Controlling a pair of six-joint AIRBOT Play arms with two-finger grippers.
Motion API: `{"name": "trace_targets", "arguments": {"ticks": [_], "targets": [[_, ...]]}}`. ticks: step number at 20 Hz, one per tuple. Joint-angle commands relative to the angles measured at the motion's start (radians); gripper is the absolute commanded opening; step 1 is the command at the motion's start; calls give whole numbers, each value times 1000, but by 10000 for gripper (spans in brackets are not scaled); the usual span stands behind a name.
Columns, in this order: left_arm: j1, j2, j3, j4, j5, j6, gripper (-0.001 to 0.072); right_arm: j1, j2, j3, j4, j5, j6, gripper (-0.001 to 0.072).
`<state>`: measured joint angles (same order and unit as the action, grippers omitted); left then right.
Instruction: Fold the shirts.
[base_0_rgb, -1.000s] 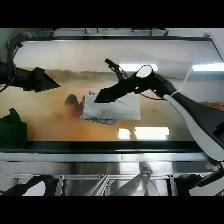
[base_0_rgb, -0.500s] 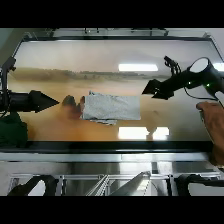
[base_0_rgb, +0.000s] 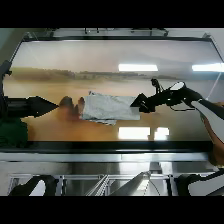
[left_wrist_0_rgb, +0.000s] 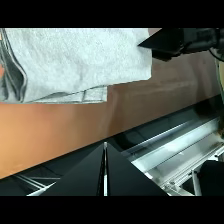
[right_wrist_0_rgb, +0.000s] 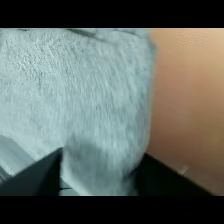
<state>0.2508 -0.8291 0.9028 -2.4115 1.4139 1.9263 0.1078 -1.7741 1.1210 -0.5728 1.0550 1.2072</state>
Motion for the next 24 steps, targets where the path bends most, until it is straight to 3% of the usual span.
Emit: {"name": "trace_targets", "arguments": {"ticks": [1,2,4,8,12,15,17,19,21,24], "targets": [[1,18,-2,1,-1,-23,23,55,-32,-4,138,-18,-90,103],[1,18,-2,1,-1,-24,23,58,-31,3,148,-3,-86,16],[1,18,-2,1,-1,-24,23,47,6,18,119,43,-83,14],[1,17,-2,2,-43,-23,24,-106,256,52,-12,99,47,14],[1,-32,-2,1,-41,-3,24,-508,551,84,-92,149,294,14],[1,-105,-2,1,-13,39,24,-850,682,84,-190,294,416,14],[-4,-158,-2,1,3,68,24,-1036,724,83,-420,429,499,14],[-29,-200,-2,2,3,84,24,-1169,747,83,-812,568,573,14],[-76,-235,-2,2,3,90,24,-1266,755,75,-1112,620,555,15],[-174,-287,-2,3,3,90,24,-1362,760,-5,-1125,588,588,16]]}}
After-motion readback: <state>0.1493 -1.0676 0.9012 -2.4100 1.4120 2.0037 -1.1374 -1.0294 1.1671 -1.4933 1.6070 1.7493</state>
